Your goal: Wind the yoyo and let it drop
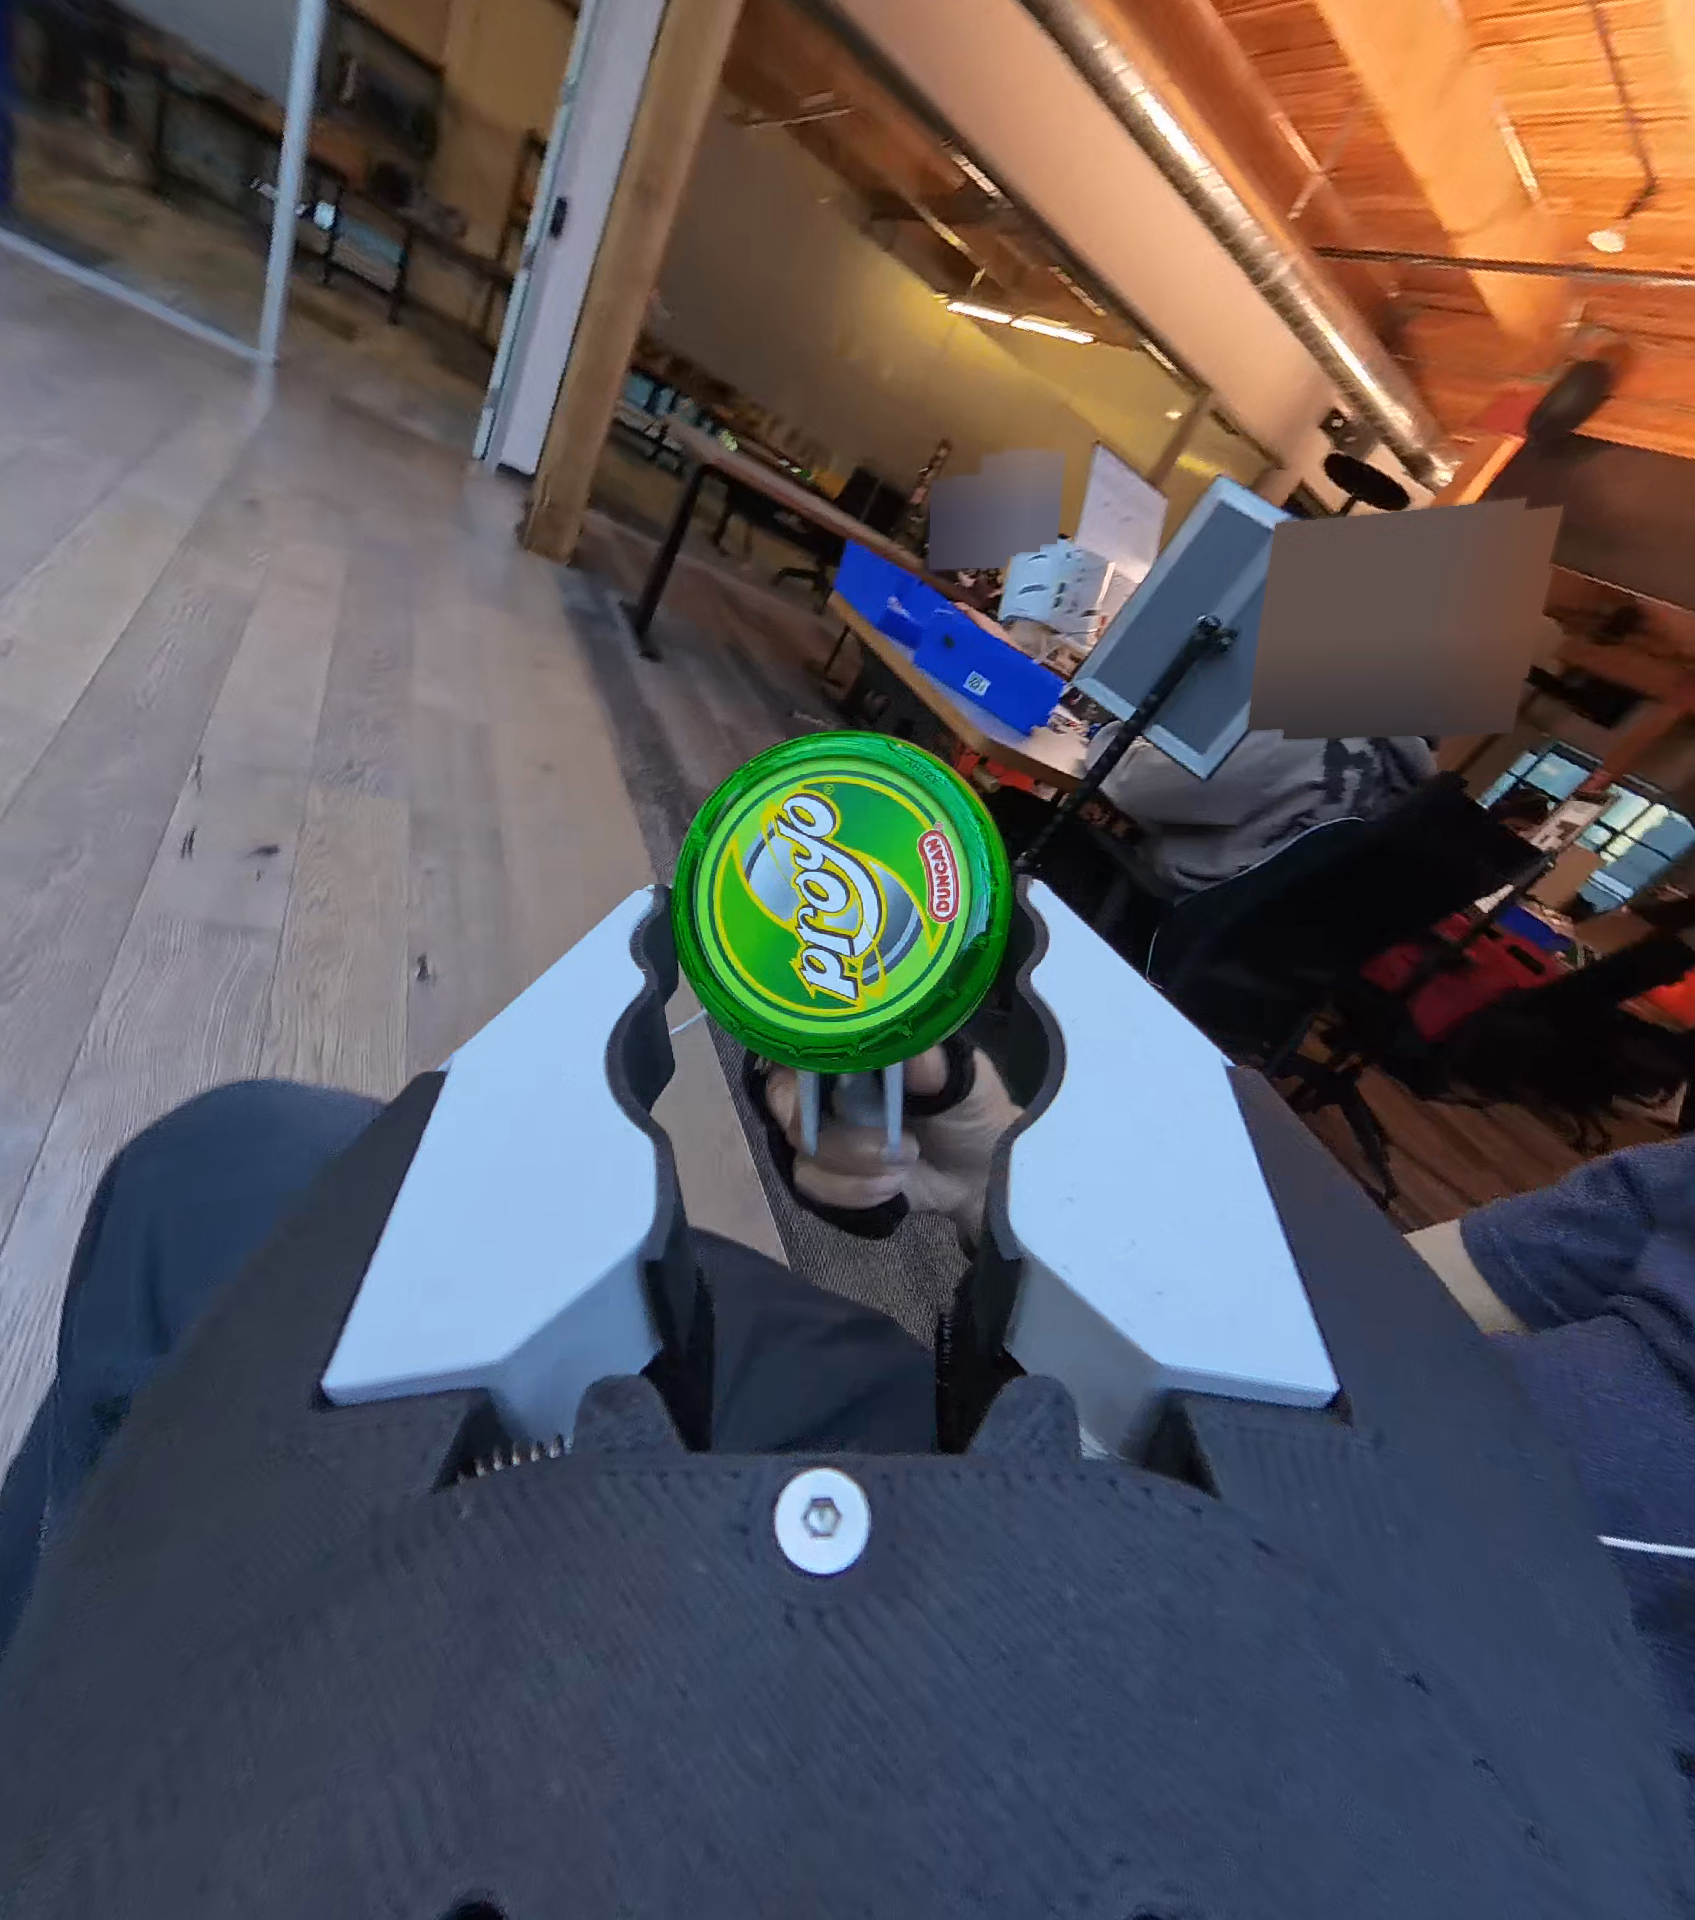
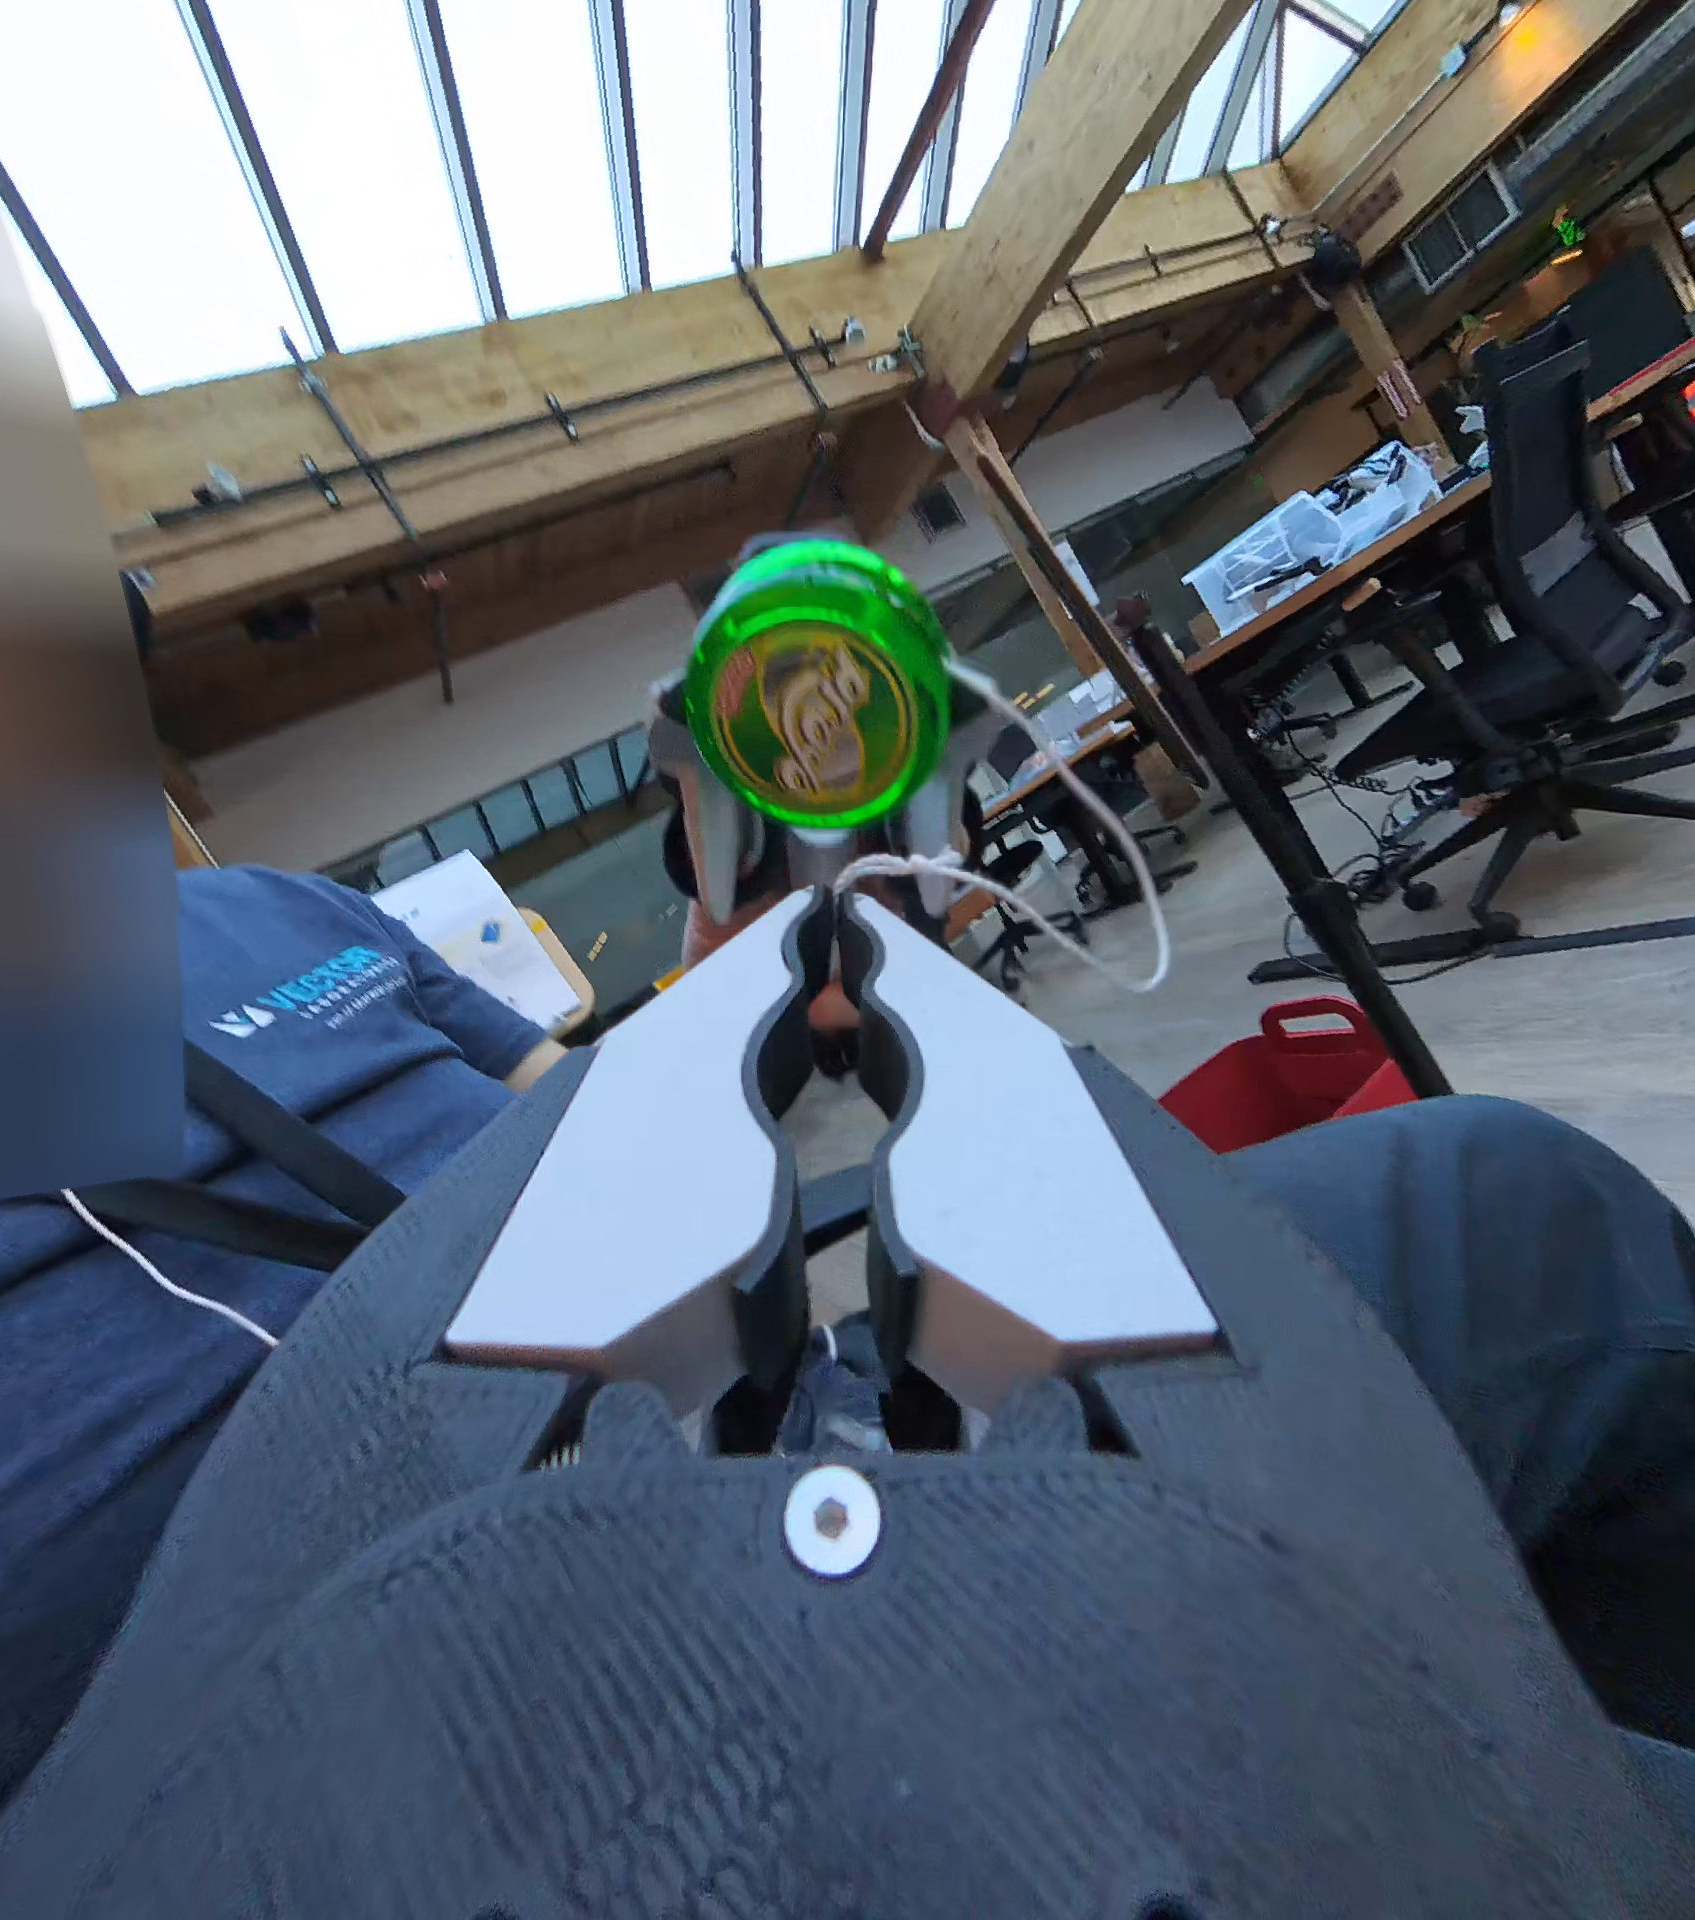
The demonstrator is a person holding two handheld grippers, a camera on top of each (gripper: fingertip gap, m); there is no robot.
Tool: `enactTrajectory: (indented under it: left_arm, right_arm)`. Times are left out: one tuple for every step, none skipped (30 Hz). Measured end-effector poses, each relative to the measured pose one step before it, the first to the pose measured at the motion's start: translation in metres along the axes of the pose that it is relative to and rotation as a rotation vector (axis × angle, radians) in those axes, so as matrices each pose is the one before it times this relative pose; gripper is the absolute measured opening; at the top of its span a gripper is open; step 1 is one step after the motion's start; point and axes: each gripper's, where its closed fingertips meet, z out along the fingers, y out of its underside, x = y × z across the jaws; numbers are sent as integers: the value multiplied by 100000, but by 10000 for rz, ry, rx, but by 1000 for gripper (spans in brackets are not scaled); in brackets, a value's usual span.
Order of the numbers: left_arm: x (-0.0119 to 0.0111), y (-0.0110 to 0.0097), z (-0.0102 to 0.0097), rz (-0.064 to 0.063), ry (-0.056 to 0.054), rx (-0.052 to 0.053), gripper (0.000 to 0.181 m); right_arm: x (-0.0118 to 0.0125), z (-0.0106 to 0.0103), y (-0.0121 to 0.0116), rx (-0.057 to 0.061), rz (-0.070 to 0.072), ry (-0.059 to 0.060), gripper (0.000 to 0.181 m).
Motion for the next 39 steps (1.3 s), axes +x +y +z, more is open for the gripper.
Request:
enactTrajectory:
  left_arm:
    - [-504, 862, 163, -260, -126, -89, 62]
    - [-407, 696, 174, -258, -94, -51, 62]
    - [-430, 530, 169, -242, -120, -9, 63]
    - [-385, 389, 154, -212, -101, 24, 63]
    - [-314, 247, 114, -181, -75, 47, 63]
    - [-361, 170, 88, -141, -115, 51, 63]
    - [-390, 97, 38, -73, -160, 56, 63]
    - [-306, 64, 35, -5, -139, 54, 63]
    - [-211, 64, 35, 28, -115, 35, 63]
    - [-145, 30, 15, 69, -101, 29, 63]
    - [-131, 6, 10, 151, -131, 14, 62]
    - [-147, -52, -16, 226, -173, 23, 63]
    - [7, -87, -24, 276, -103, 28, 62]
    - [61, -118, -18, 270, -79, 34, 62]
    - [43, -122, -11, 211, -79, 65, 62]
    - [48, -75, -5, 100, -32, 56, 62]
    - [33, -37, 9, -47, 36, 41, 62]
    - [16, -21, 14, -177, 83, 48, 62]
    - [-16, -1, 3, -247, 102, 60, 62]
    - [-9, -13, -10, -294, 141, 69, 62]
    - [22, 3, 2, -317, 166, 64, 62]
    - [-10, 36, 1, -279, 132, 45, 62]
    - [-57, 23, -7, -200, 56, 40, 62]
    - [-113, 21, -13, -112, -11, 31, 62]
    - [-126, 15, -34, -40, -50, 14, 62]
    - [-96, 14, -23, 35, -69, -5, 62]
    - [-98, -12, -36, 86, -99, 1, 62]
    - [-121, -59, -49, 97, -131, 32, 62]
    - [-81, -41, -25, 91, -89, 7, 62]
    - [-11, -20, -12, 64, -39, -10, 62]
    - [-43, -47, -34, 42, -66, 22, 62]
    - [-78, -33, -27, 69, -87, 19, 62]
    - [-100, -1, -18, 107, -108, 3, 62]
    - [-111, 36, -3, 122, -118, -18, 62]
    - [-40, 97, 34, 116, -72, -54, 62]
    - [25, 98, 47, 68, -22, -48, 62]
    - [49, 59, 43, 23, 2, -14, 62]
    - [36, 15, 26, 11, 6, 14, 62]
    - [23, 9, 25, 26, 17, 1, 62]
  right_arm:
    - [65, 48, -259, 253, 347, -71, 0]
    - [183, 41, -180, 197, 271, 31, 0]
    - [109, 74, -82, 132, 135, 20, 0]
    - [39, 85, 3, 63, 46, 7, 0]
    - [139, 92, 13, 43, 17, 97, 0]
    - [125, 94, 32, 16, -26, 111, 0]
    - [85, 104, -1, 35, -46, 95, 0]
    - [138, 75, -30, 54, -27, 138, 0]
    - [219, 52, -39, 60, -32, 194, 0]
    - [163, 33, -43, 71, -49, 157, 0]
    - [12, 38, -48, 70, -26, 40, 0]
    - [-22, 46, -54, 69, 46, -6, 0]
    - [-20, 33, -33, 67, 46, -30, 0]
    - [-72, 33, -93, 127, 108, -80, 0]
    - [-63, 37, -79, 129, 150, -86, 0]
    - [-58, 34, -80, 152, 154, -83, 0]
    - [-67, 25, -100, 176, 145, -92, 0]
    - [-32, 44, -66, 158, 152, -77, 0]
    - [-3, 67, -2, 123, 113, -48, 0]
    - [-19, 57, -31, 124, 118, -69, 0]
    - [-82, 73, -15, 121, 165, -117, 0]
    - [-15, 74, -18, 112, 154, -80, 0]
    - [48, 37, -10, 107, 85, -17, 0]
    - [98, 18, 22, 78, 38, 20, 0]
    - [106, 15, 35, 46, 26, 23, 0]
    - [74, 3, 26, 32, 23, 6, 0]
    - [73, 2, -7, 54, 26, 16, 0]
    - [79, 11, -23, 54, 8, 29, 0]
    - [-25, 31, -34, 59, -31, -1, 0]
    - [-2, 34, -4, 28, -39, 21, 0]
    - [-14, 37, 17, 5, -22, 14, 0]
    - [-76, 37, 4, 1, 8, -38, 0]
    - [-31, 7, -80, 47, 37, -7, 0]
    - [-98, 0, -118, 77, 47, -63, 0]
    - [-115, 9, -75, 52, 62, -89, 0]
    - [-128, 22, -49, 38, 52, -104, 0]
    - [-102, 37, 24, -12, 25, -87, 0]
    - [-39, 23, -1, 1, -5, -22, 0]
    - [-53, 30, -23, 21, -15, -9, 0]
